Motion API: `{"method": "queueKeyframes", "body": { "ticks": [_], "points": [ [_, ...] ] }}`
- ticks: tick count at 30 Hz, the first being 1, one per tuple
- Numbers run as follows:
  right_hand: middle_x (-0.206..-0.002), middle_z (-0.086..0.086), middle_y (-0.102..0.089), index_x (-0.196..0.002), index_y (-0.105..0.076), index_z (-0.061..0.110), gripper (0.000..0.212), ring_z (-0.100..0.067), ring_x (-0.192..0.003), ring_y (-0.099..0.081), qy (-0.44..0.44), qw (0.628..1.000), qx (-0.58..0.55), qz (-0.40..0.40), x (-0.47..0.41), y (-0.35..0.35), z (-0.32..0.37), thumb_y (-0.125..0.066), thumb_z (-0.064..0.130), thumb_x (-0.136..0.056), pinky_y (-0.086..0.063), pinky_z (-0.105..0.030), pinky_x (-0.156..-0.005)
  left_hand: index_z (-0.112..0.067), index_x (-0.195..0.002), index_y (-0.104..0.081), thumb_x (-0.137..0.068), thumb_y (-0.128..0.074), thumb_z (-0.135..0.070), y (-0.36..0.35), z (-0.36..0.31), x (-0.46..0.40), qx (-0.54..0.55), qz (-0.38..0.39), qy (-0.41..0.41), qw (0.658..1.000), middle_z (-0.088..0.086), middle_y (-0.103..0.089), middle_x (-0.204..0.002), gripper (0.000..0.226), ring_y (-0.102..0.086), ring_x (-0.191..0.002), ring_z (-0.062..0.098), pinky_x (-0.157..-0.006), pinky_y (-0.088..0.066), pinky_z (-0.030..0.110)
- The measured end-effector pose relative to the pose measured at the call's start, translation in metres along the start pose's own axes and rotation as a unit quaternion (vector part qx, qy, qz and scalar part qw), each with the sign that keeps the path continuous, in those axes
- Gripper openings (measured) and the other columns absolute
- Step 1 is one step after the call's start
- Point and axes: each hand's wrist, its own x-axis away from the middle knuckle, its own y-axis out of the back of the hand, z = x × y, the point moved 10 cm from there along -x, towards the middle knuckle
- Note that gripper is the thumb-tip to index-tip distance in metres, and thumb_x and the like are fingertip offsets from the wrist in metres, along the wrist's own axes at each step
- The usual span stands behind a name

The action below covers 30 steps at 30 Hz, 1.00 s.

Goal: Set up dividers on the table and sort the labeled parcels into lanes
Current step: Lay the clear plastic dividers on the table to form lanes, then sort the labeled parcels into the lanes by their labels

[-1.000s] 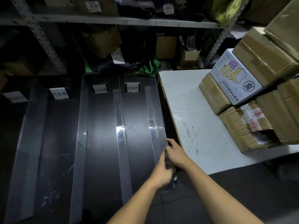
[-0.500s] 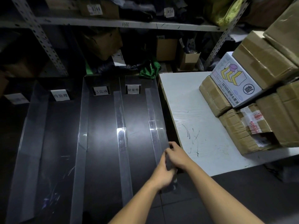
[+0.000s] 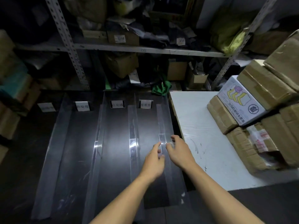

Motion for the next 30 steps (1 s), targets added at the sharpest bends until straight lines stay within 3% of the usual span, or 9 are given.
{"method": "queueKeyframes", "body": {
  "ticks": [6,13,16,18,23,27,30],
  "points": [
    [-0.135,0.001,-0.057,-0.139,-0.047,0.018,0.045,-0.012,-0.117,-0.055,0.131,0.989,-0.059,-0.018,0.010,0.016,0.120,-0.053,0.032,-0.097,-0.042,-0.026,-0.096,-0.042,-0.140,-0.038,-0.098,-0.048,-0.029,0.115,-0.054,0.020,-0.061,-0.150,-0.097,0.982,-0.014,-0.054,-0.114,0.045,-0.054,-0.096,0.003,-0.077,-0.041,0.019],
    [-0.127,0.007,-0.061,-0.136,-0.050,0.023,0.040,-0.002,-0.110,-0.054,0.267,0.956,-0.116,0.025,0.040,-0.007,0.265,-0.054,0.031,-0.097,-0.040,-0.020,-0.094,-0.039,-0.132,-0.047,-0.096,-0.051,-0.029,0.266,-0.063,0.070,-0.084,-0.282,-0.116,0.949,-0.012,-0.057,-0.115,0.037,-0.057,-0.101,0.007,-0.087,-0.050,0.029],
    [-0.122,0.009,-0.063,-0.134,-0.051,0.025,0.038,-0.001,-0.105,-0.055,0.315,0.939,-0.127,0.053,0.055,-0.030,0.327,-0.056,0.031,-0.097,-0.039,-0.017,-0.091,-0.038,-0.125,-0.054,-0.095,-0.054,-0.027,0.335,-0.056,0.101,-0.091,-0.343,-0.113,0.928,-0.017,-0.057,-0.109,0.032,-0.054,-0.095,-0.003,-0.082,-0.043,0.019],
    [-0.120,0.010,-0.063,-0.135,-0.051,0.026,0.038,-0.001,-0.103,-0.055,0.338,0.930,-0.127,0.074,0.063,-0.048,0.366,-0.055,0.032,-0.097,-0.040,-0.018,-0.090,-0.036,-0.122,-0.057,-0.095,-0.055,-0.027,0.378,-0.048,0.120,-0.100,-0.368,-0.102,0.919,-0.019,-0.057,-0.108,0.029,-0.052,-0.090,-0.010,-0.078,-0.040,0.013],
    [-0.116,0.010,-0.065,-0.134,-0.051,0.026,0.039,-0.004,-0.102,-0.059,0.370,0.911,-0.134,0.121,0.080,-0.098,0.456,-0.055,0.035,-0.096,-0.042,-0.016,-0.084,-0.029,-0.118,-0.061,-0.095,-0.056,-0.023,0.481,-0.025,0.157,-0.085,-0.420,-0.073,0.901,-0.009,-0.063,-0.110,0.024,-0.057,-0.090,-0.002,-0.077,-0.042,0.016],
    [-0.113,0.012,-0.066,-0.130,-0.052,0.032,0.035,0.006,-0.095,-0.059,0.367,0.907,-0.135,0.156,0.085,-0.144,0.516,-0.055,0.039,-0.096,-0.041,-0.002,-0.069,-0.032,-0.118,-0.059,-0.096,-0.054,-0.025,0.552,-0.004,0.179,-0.081,-0.428,-0.053,0.899,-0.013,-0.061,-0.111,0.023,-0.055,-0.091,-0.001,-0.078,-0.040,0.017],
    [-0.112,0.015,-0.065,-0.131,-0.051,0.033,0.037,0.002,-0.100,-0.060,0.361,0.903,-0.123,0.199,0.092,-0.189,0.556,-0.055,0.042,-0.095,-0.041,-0.007,-0.073,-0.035,-0.112,-0.061,-0.095,-0.055,-0.026,0.607,0.010,0.201,-0.090,-0.439,-0.056,0.892,-0.017,-0.062,-0.105,0.021,-0.055,-0.089,-0.007,-0.070,-0.039,0.011]
  ]
}}
